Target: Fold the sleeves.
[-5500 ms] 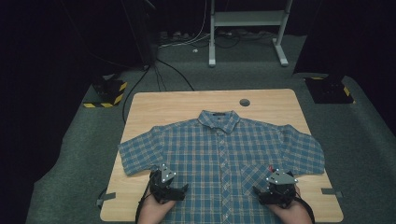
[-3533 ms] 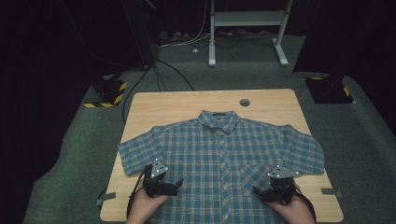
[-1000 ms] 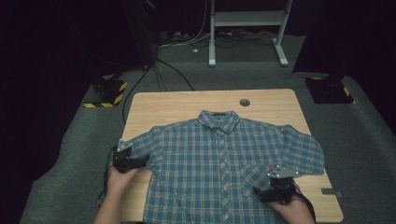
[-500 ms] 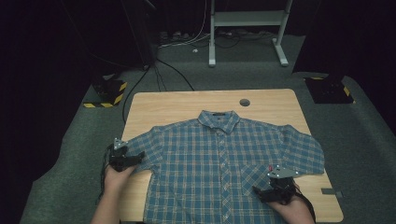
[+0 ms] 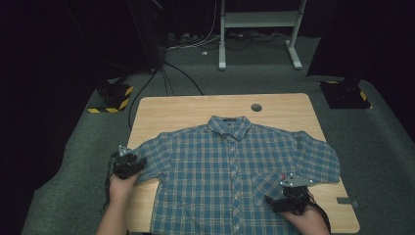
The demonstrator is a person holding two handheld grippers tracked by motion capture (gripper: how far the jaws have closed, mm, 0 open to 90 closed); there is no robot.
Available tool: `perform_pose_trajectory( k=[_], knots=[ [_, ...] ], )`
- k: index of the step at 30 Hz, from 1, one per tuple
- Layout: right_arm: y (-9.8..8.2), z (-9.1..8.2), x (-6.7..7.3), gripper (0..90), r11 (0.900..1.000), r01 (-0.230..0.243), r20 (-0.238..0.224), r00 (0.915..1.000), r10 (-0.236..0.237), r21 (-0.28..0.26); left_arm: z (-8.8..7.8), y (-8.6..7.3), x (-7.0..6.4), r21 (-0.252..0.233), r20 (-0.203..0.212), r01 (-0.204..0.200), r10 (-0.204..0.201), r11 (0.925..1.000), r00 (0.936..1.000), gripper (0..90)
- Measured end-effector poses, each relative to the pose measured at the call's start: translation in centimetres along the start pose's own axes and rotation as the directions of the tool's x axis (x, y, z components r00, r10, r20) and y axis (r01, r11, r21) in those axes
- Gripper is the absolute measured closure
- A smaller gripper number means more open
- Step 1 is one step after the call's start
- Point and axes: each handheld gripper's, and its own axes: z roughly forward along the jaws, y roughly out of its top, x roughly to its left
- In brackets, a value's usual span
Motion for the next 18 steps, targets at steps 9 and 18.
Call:
perform_pose_trajectory(
  k=[9, 18],
  knots=[
    [-0.01, -0.03, 0.05, 0.0, 1.000, 0.005, 0.005, 1.0000, -0.005, -0.002, -0.28, -0.37, -0.49, -0.015, 0.019, 0.039, -0.039, 0.9991, 0.9991, 79.9],
    [-0.01, -0.04, 0.07, 0.0, 1.000, 0.007, 0.007, 1.0000, -0.007, -0.003, -0.53, -0.22, -1.00, -0.030, 0.019, 0.045, -0.044, 0.9985, 0.9988, 85.6]
  ],
)
